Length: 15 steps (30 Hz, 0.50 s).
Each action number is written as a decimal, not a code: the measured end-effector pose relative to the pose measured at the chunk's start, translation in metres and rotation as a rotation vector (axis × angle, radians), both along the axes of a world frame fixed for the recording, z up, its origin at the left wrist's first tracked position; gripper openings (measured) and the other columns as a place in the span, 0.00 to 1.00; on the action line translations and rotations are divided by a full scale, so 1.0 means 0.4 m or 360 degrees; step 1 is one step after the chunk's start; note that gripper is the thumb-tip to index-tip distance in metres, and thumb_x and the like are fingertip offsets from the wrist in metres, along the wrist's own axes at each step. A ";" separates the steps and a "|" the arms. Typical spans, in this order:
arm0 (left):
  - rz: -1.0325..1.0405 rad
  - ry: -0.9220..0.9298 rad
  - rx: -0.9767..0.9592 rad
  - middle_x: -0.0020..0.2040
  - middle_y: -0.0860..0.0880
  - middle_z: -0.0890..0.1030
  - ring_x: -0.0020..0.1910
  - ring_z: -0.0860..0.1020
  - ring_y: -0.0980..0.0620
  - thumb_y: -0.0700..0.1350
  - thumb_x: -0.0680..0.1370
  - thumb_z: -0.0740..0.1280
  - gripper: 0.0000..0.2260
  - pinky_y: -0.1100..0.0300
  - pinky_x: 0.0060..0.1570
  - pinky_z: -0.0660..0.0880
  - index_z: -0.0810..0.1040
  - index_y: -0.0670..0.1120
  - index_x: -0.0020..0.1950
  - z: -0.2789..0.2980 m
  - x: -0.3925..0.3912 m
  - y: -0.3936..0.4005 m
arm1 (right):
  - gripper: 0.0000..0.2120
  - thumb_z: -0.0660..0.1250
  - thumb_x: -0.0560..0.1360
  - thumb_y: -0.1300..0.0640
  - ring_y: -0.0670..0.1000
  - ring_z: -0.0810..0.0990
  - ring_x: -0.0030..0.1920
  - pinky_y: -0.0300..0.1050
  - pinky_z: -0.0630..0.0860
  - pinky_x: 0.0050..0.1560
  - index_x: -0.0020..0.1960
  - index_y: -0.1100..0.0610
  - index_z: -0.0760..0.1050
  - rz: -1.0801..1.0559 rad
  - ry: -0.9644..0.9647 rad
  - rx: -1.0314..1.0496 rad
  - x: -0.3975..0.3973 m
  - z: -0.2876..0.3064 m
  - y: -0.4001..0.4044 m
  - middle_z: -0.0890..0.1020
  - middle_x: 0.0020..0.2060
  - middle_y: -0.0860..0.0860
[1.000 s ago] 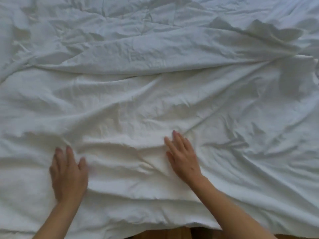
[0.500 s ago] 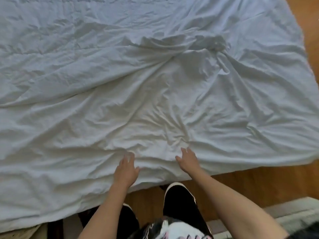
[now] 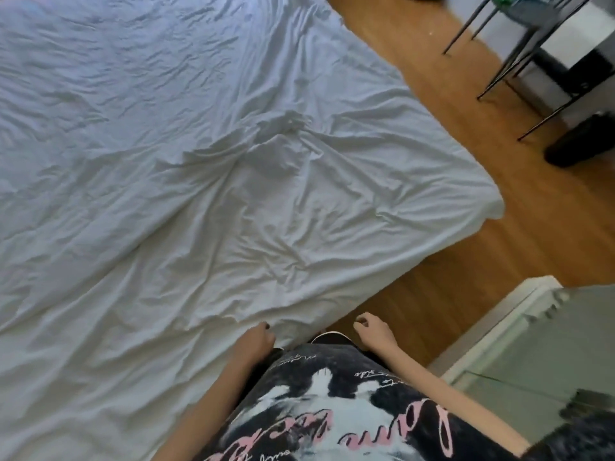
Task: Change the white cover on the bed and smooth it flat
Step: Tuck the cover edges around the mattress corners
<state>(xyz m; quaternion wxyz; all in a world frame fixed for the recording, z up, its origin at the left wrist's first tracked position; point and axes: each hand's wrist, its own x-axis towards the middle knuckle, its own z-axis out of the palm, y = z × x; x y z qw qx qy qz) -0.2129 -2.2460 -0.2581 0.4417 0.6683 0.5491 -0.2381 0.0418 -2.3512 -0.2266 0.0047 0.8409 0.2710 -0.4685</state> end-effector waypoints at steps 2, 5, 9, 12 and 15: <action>-0.0056 -0.0011 -0.0015 0.66 0.43 0.76 0.60 0.77 0.46 0.47 0.82 0.56 0.19 0.57 0.52 0.73 0.68 0.43 0.71 0.005 0.011 -0.007 | 0.14 0.59 0.79 0.52 0.54 0.76 0.60 0.46 0.72 0.56 0.63 0.52 0.75 -0.0159 -0.0032 0.0017 0.009 0.003 -0.061 0.78 0.61 0.52; -0.0096 -0.0006 0.0022 0.67 0.44 0.75 0.61 0.76 0.47 0.48 0.82 0.57 0.19 0.57 0.55 0.73 0.68 0.44 0.71 0.023 0.038 -0.002 | 0.12 0.59 0.79 0.53 0.54 0.77 0.58 0.44 0.72 0.52 0.60 0.52 0.76 -0.0348 -0.0068 0.0024 0.029 0.011 -0.119 0.79 0.60 0.52; -0.0258 0.0030 0.0181 0.67 0.44 0.75 0.64 0.74 0.46 0.48 0.81 0.57 0.19 0.56 0.58 0.71 0.70 0.45 0.71 0.039 0.113 0.021 | 0.13 0.59 0.80 0.53 0.54 0.76 0.59 0.45 0.72 0.54 0.61 0.52 0.76 -0.0463 -0.0040 0.0084 0.092 0.020 -0.139 0.79 0.60 0.52; -0.0369 0.0064 0.0238 0.66 0.45 0.76 0.62 0.75 0.46 0.48 0.82 0.57 0.18 0.56 0.55 0.72 0.70 0.45 0.70 0.042 0.214 0.028 | 0.14 0.59 0.79 0.52 0.54 0.76 0.60 0.44 0.71 0.55 0.62 0.52 0.75 -0.0465 -0.0001 0.0091 0.172 0.020 -0.154 0.79 0.60 0.50; -0.0494 0.0105 0.0242 0.66 0.45 0.76 0.61 0.76 0.46 0.48 0.82 0.56 0.17 0.56 0.55 0.73 0.70 0.46 0.70 0.024 0.342 0.017 | 0.15 0.59 0.79 0.50 0.53 0.76 0.60 0.46 0.72 0.59 0.63 0.51 0.74 -0.0382 0.0050 0.0033 0.279 0.006 -0.176 0.78 0.61 0.50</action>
